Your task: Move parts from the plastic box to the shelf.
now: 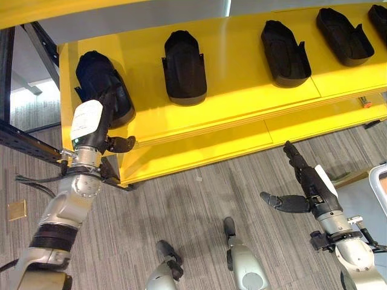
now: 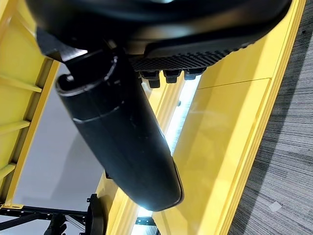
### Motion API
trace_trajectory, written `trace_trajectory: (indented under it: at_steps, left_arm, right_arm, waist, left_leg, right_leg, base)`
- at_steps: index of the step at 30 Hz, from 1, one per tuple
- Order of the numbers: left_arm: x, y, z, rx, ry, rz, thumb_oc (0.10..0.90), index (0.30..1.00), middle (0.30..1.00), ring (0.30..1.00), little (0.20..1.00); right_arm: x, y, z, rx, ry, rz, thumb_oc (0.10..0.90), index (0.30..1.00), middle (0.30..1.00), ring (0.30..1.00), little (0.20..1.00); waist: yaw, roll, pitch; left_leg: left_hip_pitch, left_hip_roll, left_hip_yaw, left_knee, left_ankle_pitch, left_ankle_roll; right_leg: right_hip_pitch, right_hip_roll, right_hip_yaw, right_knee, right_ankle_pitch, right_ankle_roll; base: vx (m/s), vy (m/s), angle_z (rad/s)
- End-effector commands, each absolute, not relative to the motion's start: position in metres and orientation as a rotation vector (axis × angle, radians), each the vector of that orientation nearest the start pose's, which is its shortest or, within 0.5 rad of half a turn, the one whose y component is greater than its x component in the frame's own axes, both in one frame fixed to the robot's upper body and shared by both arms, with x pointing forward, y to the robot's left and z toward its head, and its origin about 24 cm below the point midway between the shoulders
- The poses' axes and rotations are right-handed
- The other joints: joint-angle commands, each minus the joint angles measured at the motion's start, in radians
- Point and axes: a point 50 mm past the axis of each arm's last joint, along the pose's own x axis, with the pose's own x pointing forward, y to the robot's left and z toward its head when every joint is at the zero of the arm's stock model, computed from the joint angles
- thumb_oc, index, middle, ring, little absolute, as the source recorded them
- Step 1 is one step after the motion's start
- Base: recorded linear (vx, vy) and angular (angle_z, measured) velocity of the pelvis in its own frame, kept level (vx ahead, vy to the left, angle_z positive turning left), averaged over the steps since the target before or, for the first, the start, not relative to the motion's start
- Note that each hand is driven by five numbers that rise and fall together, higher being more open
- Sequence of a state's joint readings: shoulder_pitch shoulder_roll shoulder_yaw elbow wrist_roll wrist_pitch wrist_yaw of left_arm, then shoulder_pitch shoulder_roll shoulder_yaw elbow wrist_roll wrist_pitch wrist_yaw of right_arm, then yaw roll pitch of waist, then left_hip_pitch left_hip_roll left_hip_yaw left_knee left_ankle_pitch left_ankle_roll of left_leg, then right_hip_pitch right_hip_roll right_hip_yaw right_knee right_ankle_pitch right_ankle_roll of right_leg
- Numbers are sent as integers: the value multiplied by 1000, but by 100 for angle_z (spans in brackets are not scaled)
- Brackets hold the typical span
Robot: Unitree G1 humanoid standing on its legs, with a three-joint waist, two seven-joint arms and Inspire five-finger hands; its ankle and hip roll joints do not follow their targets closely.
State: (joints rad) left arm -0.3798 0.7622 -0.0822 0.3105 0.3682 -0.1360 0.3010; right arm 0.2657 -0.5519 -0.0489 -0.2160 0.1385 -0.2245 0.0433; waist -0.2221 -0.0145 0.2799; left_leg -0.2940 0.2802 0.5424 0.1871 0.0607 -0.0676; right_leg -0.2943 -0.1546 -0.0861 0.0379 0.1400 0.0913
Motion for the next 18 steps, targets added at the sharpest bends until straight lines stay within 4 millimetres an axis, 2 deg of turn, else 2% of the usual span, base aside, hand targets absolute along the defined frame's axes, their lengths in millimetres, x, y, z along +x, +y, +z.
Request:
trace_trajectory:
  at_steps: [1, 12, 18]
  left_arm:
    - [312, 282, 207, 1145, -558, 450, 900, 1000, 1000, 1000, 1000]
    - [313, 284, 198, 1170, -545, 551, 900, 1000, 1000, 1000, 1000]
    - [310, 293, 197, 1171, -541, 649, 900, 1000, 1000, 1000, 1000]
  right_arm:
    - [203, -234, 136, -462, -431, 95, 900, 1000, 1000, 1000, 1000]
    - [202, -231, 139, -460, -451, 102, 900, 1000, 1000, 1000, 1000]
    - [199, -230, 142, -463, -467, 107, 900, 1000, 1000, 1000, 1000]
  waist:
    - [-18, 5, -64]
    - [-19, -3, -61]
    - [-25, -6, -66]
  left_leg:
    - [33, 113, -108, 86, -72, -90]
    - [17, 118, -107, 92, -70, -90]
    - [7, 124, -107, 96, -70, -92]
  right_leg:
    - [28, -63, 40, 94, -108, 53]
    - [2, -52, 48, 108, -110, 49]
    - [-10, -48, 51, 113, -110, 47]
  base:
    - [0, 0, 0]
    - [0, 0, 0]
    - [0, 0, 0]
